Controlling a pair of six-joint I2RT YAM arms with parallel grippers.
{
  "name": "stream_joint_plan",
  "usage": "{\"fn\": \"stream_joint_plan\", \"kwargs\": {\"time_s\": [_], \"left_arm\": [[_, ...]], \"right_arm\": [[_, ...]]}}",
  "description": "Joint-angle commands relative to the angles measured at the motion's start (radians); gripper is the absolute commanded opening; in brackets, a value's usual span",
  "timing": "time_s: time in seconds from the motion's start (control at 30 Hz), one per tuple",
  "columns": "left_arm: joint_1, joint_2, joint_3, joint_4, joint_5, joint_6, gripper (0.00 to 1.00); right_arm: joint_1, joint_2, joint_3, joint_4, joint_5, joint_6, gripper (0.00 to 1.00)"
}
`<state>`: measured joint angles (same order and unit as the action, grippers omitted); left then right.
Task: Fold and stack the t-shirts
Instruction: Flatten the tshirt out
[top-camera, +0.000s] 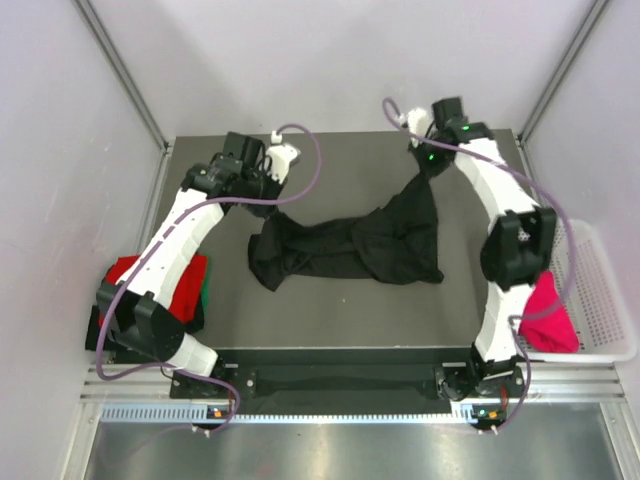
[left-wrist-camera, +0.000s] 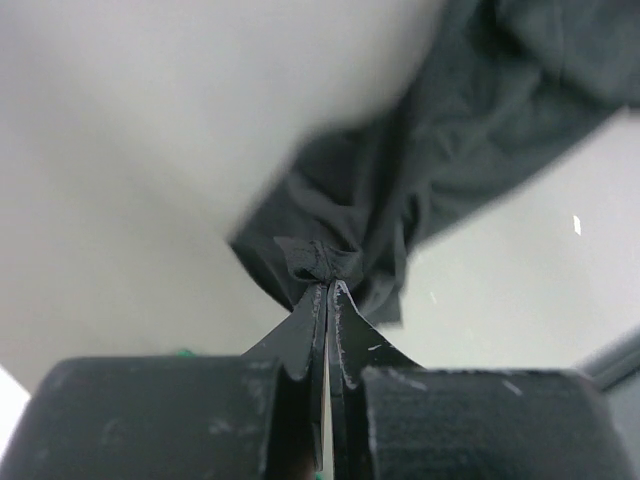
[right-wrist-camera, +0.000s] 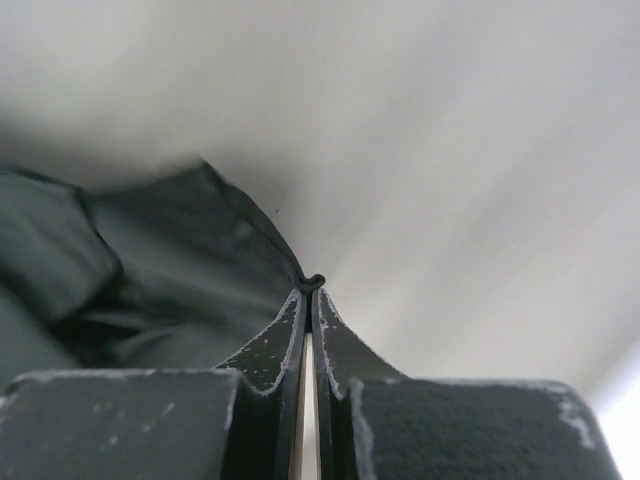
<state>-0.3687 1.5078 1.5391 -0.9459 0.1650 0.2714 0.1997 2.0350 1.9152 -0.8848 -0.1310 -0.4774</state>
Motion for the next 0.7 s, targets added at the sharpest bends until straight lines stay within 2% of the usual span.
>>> {"fn": "stream_joint_plan", "kwargs": {"time_s": [0.0,0.17,0.53,0.67], "left_arm": [[0.007,-0.064,0.119,0.114,-0.032,-0.009,0.0],[0.008,-0.106,0.281,0.101,0.005,0.008,0.0],[0.007,-0.356,0.332,0.196,-0.015,0.126,0.0],[0.007,-0.432,0.342,0.177,-0.002,0.14,0.0]], "right_arm": [[-0.006,-0.333,-0.002,0.148,0.022,-0.047,0.0],[-0.005,-0.505,-0.015,0.155,0.018,-0.059,0.0],[-0.005,-0.89,-0.14,0.136,0.01,-0.153,0.0],[-0.005,-0.995,-0.099,0.09,-0.012,-0.155,0.0]]}}
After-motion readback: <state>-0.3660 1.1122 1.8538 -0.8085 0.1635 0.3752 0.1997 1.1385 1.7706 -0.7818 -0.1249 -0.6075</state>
